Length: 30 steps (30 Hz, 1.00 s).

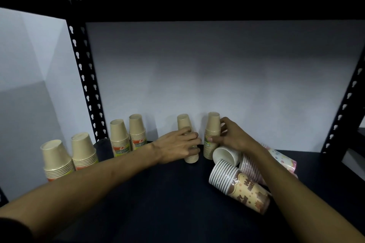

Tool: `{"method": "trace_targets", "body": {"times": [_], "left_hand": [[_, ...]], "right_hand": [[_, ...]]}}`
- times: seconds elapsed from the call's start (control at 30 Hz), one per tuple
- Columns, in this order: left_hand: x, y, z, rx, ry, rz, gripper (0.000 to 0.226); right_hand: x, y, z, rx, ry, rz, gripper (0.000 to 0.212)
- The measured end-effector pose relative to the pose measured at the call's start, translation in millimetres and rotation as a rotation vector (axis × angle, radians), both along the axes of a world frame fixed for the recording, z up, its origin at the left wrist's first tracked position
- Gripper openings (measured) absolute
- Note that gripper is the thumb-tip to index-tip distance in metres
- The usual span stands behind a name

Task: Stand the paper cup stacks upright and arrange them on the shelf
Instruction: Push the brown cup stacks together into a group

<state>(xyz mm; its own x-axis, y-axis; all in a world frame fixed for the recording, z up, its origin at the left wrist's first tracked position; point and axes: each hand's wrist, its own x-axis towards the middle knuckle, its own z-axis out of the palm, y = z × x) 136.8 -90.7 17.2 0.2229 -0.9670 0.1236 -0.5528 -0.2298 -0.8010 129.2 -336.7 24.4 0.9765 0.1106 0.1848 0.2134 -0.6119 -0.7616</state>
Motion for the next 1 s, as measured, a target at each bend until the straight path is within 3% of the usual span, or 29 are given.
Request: {"method": "trace_targets", "body": {"times": [0.2, 0.33, 0.4, 0.53, 0.63, 0.73, 0.83, 1.0], "left_hand": [[-1, -3, -5, -0.023, 0.028, 0.0, 0.046], [-17, 2, -2, -0.133, 0.128, -0.006, 0.068], [-23, 7, 2, -0.308, 0.215, 0.033, 0.078], [-19, 5, 8, -0.94, 0.388, 0.071, 0.062], [-14, -7, 14, -1.208, 0.552, 0.098, 0.068], [-7, -17, 21, -1.374, 0.844, 0.152, 0.076], [-1, -20, 23, -1.414, 1.11, 0.229, 0.069], [-6, -16, 13, -1.532, 1.19, 0.247, 0.05]], "right_hand": [[-5, 5, 17, 0.071, -0.074, -0.012, 0.059], [-7, 5, 20, 0.009, -0.082, -0.017, 0.049], [-7, 4, 19, 0.021, -0.076, -0.026, 0.048], [-3, 4, 14, 0.086, -0.038, -0.038, 0.043], [-2, 8, 11, 0.11, -0.012, -0.048, 0.041], [-2, 11, 9, 0.099, -0.028, -0.064, 0.042], [-5, 14, 8, 0.059, -0.038, -0.077, 0.045], [-11, 20, 8, -0.008, -0.08, -0.097, 0.047]]}}
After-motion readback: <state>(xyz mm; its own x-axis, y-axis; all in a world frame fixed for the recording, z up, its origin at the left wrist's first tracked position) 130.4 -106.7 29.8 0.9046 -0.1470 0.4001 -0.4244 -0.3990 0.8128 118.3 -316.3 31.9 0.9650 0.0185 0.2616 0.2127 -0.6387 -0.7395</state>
